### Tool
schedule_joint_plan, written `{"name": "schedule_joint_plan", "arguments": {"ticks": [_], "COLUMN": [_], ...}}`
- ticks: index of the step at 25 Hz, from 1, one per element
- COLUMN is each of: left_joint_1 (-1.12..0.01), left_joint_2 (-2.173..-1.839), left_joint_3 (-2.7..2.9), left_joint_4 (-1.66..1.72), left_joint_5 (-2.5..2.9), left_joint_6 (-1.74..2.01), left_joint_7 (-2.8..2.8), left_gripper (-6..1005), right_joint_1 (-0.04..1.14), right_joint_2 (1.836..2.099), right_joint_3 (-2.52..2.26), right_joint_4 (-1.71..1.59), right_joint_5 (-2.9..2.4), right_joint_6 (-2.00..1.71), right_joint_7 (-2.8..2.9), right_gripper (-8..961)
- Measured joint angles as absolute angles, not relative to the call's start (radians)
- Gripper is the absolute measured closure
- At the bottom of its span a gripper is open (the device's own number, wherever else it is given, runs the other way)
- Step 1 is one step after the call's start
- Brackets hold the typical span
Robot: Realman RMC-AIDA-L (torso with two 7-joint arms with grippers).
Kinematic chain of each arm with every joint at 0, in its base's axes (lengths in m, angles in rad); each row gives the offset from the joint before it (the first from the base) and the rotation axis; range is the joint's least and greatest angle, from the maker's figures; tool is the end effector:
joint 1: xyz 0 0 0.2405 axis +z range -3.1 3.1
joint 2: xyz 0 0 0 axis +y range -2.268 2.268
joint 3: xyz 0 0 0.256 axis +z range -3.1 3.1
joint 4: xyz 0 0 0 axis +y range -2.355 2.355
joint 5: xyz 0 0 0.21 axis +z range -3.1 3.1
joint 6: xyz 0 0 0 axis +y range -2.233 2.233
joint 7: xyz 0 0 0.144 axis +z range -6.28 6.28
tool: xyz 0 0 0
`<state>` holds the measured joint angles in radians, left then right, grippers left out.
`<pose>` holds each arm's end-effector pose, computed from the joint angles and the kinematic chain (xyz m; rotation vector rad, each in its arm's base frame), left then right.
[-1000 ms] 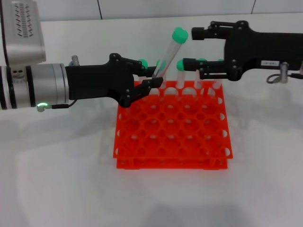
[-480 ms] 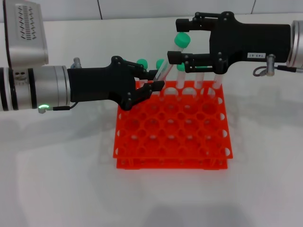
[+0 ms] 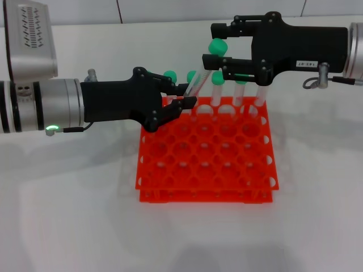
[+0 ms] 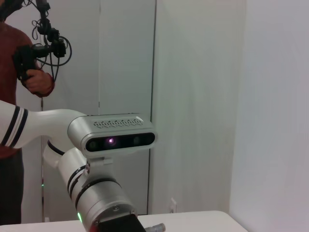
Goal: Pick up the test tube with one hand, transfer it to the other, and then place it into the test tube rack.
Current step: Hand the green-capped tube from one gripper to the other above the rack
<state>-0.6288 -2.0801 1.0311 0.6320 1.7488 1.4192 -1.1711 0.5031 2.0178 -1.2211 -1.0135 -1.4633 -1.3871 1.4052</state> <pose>-0.1984 0.3569 -0.0354 -2.8283 -0.1171 -0.6961 0.1500 0.3613 0.0266 -2.6970 0.0415 0.8801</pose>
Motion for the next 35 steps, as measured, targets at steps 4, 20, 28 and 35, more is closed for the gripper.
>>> {"name": "schedule_joint_plan", "arguments": {"ticks": [4,20,28,35], "left_joint_1": [-0.629,-0.63,-0.634,-0.635], "left_joint_2": [-2.08,-2.08,-2.08,-2.08], "left_joint_3": [1.031,1.031,1.034,1.043], "left_joint_4": [0.632,0.635,0.633,0.633], "left_joint_5": [1.749,1.749,1.749,1.746], "left_joint_6": [1.42,1.42,1.42,1.422], "left_joint_7": [-1.173,-1.176,-1.173,-1.173], "left_gripper": [681,671,666,662], "right_joint_1": [0.5,0.503,0.506,0.507], "right_joint_2": [2.017,2.017,2.016,2.018], "right_joint_3": [-1.221,-1.229,-1.243,-1.257], "right_joint_4": [-1.012,-1.018,-1.024,-1.047], "right_joint_5": [-1.463,-1.463,-1.462,-1.463], "right_joint_6": [-1.387,-1.386,-1.388,-1.395], "right_joint_7": [1.405,1.403,1.404,1.405], "right_gripper": [396,636,685,686]}}
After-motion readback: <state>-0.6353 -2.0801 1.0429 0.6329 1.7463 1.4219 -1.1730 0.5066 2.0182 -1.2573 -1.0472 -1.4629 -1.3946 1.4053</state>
